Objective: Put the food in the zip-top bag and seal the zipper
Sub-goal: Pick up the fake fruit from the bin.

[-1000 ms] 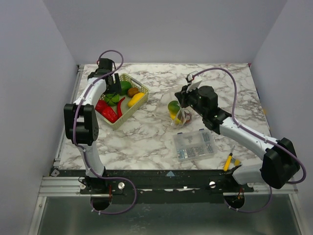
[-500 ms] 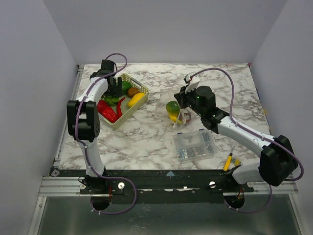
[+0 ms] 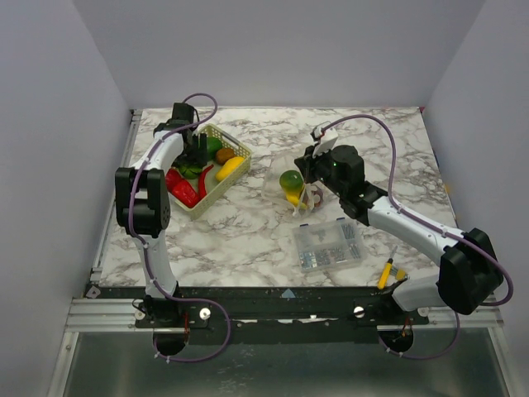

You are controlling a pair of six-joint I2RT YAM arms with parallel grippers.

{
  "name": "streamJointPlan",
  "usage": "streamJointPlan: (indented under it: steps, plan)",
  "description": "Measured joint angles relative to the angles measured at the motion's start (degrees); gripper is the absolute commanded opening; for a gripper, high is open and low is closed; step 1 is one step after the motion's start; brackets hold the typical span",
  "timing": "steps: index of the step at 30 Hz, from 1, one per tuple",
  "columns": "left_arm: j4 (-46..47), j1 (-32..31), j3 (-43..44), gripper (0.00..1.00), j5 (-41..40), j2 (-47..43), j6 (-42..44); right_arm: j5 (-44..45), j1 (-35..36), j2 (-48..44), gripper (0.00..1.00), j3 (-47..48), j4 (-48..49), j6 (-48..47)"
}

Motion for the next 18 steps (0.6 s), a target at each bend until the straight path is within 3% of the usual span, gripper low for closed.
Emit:
streamJointPlan:
  steps: [10, 18]
  plan:
    - [0.6, 0.0, -3.3, 0.39, 1.7, -3.9, 0.2, 0.0, 0.0, 0.0, 0.01, 0.0, 0.0, 0.0]
    - [1.5, 0.0, -6.4, 0.30, 7.4, -13.8, -2.1, 0.0, 0.0, 0.0, 0.01, 0.0, 0.0, 0.0]
